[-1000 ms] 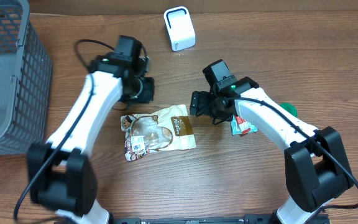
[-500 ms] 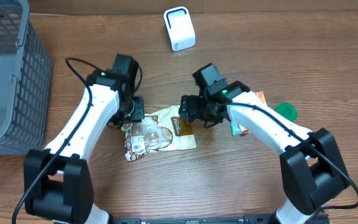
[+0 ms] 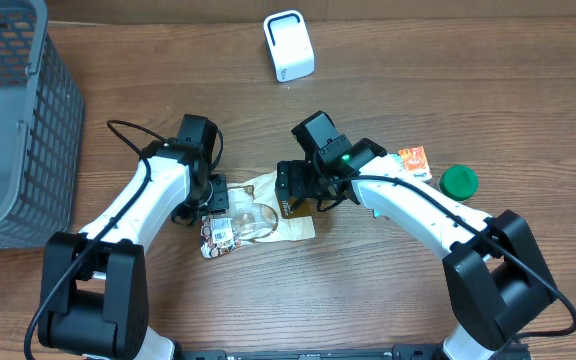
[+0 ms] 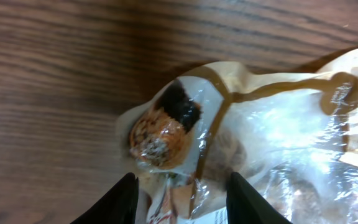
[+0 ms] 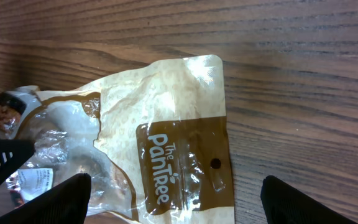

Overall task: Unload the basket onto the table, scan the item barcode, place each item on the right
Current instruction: 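Grasp the PanTree bag edges with both grippers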

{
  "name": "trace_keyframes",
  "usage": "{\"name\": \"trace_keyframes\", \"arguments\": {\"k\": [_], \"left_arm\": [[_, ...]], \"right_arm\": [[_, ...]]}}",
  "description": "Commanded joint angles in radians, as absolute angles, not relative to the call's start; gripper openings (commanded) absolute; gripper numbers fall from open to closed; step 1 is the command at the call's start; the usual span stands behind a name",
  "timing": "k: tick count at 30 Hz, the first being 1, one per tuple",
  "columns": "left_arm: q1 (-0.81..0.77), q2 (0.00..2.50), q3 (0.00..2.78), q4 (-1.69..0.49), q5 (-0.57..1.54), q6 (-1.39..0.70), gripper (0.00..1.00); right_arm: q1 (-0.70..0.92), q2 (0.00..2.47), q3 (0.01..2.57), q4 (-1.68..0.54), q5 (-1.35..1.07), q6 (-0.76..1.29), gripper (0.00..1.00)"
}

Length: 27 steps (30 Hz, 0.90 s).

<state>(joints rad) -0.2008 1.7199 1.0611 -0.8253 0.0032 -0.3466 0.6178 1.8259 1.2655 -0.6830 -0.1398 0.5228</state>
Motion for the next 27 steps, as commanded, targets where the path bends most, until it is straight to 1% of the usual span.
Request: {"name": "trace_keyframes", "arguments": {"k": [1, 5, 9, 14, 22, 27], "left_arm": [[-0.199, 1.731, 0.993, -0.780, 0.004, -0.363, 0.37], [-0.199, 1.732, 0.938, -0.719, 0.004, -0.363, 0.36], [-0.199, 1.732, 0.916, -0.709, 0.004, -0.363, 0.34], [-0.199, 1.732, 0.911, -0.709, 0.004, -0.363, 0.33], [-0.199, 1.732, 0.911, -0.708, 0.004, -0.363, 0.33], [-0.199, 1.732, 0.911, -0.709, 0.004, -0.363, 0.33]], "right_arm": [[0.628, 1.834, 1.262, -0.682, -0.123, 0.516, 0.89], [0.649, 1.868, 1.262, -0.682, -0.120, 0.516, 0.89], [0.659, 1.898, 1.262, -0.686, -0.128, 0.532, 0.89], [0.673, 1.943, 1.262, -0.723, -0.155, 0.640, 0.89], [0.701, 2.002, 1.262, -0.701, -0.303, 0.640, 0.89], [0.707, 2.033, 1.262, -0.661, -0.451, 0.641, 0.90]]}}
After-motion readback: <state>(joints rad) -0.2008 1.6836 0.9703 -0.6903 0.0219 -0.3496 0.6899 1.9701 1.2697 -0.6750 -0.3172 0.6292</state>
